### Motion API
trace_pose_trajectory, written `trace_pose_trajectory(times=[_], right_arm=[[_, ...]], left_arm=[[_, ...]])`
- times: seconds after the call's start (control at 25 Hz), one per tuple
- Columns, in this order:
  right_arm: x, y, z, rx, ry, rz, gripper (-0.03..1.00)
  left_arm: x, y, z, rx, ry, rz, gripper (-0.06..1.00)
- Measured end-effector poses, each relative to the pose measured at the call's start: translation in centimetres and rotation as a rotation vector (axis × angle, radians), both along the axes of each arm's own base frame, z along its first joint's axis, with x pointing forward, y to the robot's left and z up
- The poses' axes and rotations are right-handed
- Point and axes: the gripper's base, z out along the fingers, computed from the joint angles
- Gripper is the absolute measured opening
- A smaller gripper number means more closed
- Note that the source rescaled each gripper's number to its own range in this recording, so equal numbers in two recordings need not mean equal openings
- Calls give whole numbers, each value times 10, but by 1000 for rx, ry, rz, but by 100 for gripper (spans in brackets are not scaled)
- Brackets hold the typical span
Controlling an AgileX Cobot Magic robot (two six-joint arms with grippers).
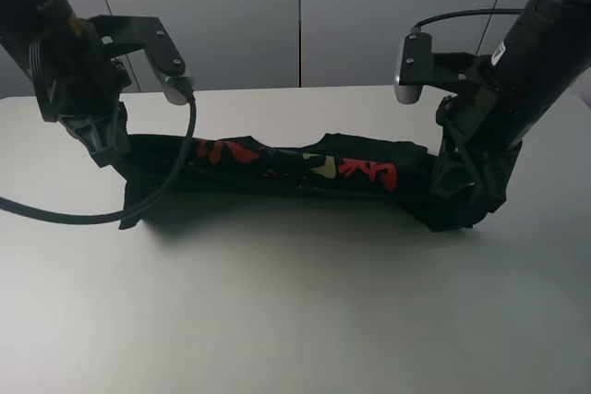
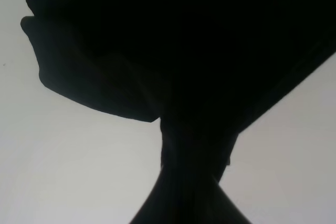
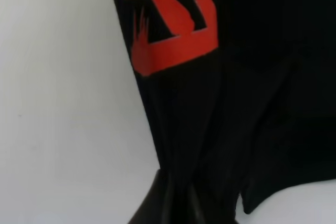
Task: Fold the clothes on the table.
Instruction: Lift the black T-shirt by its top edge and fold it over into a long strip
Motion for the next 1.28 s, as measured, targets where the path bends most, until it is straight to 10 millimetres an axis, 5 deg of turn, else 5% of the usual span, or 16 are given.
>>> trace_pose_trajectory(times=[0.48, 0.96, 1.28], right_arm=[[20, -2, -7, 19, -265, -126, 0], [34, -1, -37, 50, -435, -134, 0], [56, 7, -57, 125, -543, -166, 0]], left_arm=[[16, -8, 2, -122, -163, 106, 0], [42, -19, -52, -112, -148, 216, 0], [52, -23, -59, -148, -218, 232, 0]])
